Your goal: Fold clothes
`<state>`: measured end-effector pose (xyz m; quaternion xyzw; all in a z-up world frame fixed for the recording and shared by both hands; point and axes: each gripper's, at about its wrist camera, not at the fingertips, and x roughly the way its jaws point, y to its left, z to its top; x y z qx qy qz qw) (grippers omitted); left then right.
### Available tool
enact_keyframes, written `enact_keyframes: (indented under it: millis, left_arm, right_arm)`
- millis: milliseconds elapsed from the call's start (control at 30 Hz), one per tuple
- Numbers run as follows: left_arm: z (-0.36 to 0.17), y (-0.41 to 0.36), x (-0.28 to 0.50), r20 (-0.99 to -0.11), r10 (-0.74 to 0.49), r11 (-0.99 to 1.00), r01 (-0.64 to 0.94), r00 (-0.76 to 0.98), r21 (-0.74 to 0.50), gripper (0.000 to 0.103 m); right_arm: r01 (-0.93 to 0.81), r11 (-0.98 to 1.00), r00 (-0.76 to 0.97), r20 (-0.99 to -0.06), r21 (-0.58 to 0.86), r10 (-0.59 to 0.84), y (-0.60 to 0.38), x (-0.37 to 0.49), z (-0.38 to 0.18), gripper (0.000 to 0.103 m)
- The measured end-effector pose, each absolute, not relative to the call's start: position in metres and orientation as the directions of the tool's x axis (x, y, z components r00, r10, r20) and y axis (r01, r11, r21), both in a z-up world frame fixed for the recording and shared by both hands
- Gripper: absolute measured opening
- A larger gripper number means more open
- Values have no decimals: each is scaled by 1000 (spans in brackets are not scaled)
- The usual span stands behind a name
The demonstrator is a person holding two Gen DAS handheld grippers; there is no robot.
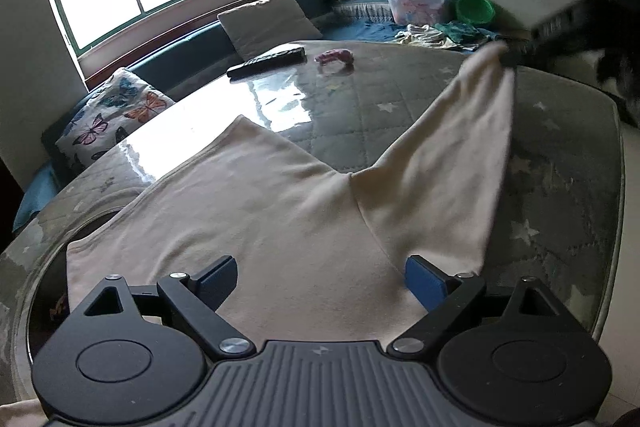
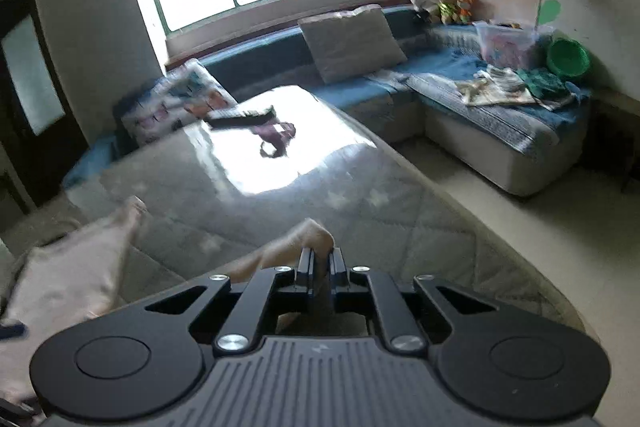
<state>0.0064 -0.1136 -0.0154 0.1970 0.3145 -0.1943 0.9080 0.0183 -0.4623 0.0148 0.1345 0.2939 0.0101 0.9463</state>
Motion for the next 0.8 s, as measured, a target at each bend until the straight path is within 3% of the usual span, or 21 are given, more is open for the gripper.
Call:
enact_keyframes:
  millis: [433, 600, 800]
  left_arm:
    - [13, -36, -10, -561, -136, 939, 287, 817, 190, 93]
    - [11, 4, -22, -553, -79, 965, 202, 829, 165, 93]
    - [5, 35, -39, -559, -40, 981, 138, 828, 134, 92]
  right_arm:
    - [-332, 923, 850, -362, 196, 383, -365, -3, 122, 6]
    - [-498, 853, 776, -361, 153, 518, -300, -3, 131, 6]
    - [-634, 762, 659, -421, 136, 623, -225, -1, 117, 6]
